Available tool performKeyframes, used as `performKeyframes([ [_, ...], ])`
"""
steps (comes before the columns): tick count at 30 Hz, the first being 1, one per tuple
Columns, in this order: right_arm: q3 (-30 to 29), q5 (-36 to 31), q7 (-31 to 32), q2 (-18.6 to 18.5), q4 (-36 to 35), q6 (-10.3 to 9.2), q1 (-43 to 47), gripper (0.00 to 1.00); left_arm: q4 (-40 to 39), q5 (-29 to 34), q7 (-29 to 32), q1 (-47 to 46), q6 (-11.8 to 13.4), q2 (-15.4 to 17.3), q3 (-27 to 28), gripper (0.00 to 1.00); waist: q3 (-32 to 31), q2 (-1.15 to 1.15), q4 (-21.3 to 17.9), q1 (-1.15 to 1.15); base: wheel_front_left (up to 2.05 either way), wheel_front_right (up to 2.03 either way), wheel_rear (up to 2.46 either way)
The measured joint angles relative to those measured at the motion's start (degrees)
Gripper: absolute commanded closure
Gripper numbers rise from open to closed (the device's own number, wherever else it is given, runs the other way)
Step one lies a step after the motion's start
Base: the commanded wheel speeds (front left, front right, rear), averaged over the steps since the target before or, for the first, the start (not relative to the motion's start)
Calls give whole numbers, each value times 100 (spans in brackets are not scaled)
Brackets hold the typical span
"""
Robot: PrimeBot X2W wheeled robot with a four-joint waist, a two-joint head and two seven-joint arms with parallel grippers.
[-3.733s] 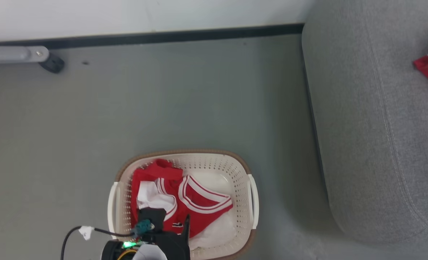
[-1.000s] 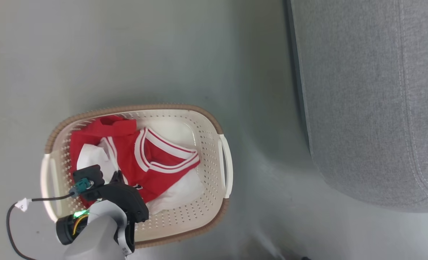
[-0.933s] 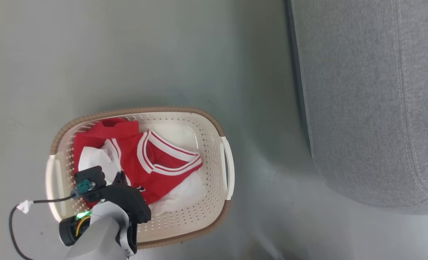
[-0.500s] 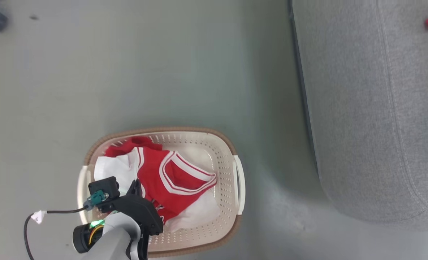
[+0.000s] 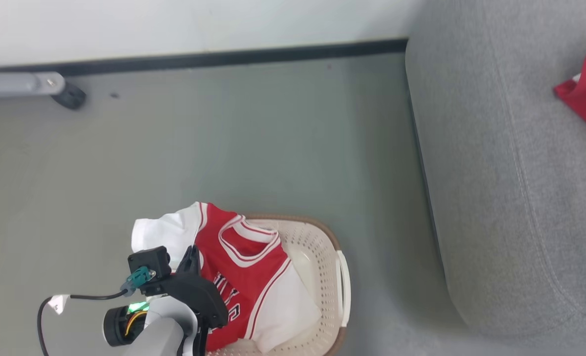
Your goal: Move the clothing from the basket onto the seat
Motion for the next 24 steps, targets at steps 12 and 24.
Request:
performKeyframes([
  [12,493,-508,1,539,565,-2,181,0,-420,1377,0,366,0,-20,918,100,-1005,0,264,0,0,0,0],
  [24,1059,-872,1,985,898,-88,489,0,-1964,2864,0,1063,0,-20,1712,100,-1960,-1,418,0,0,0,0],
])
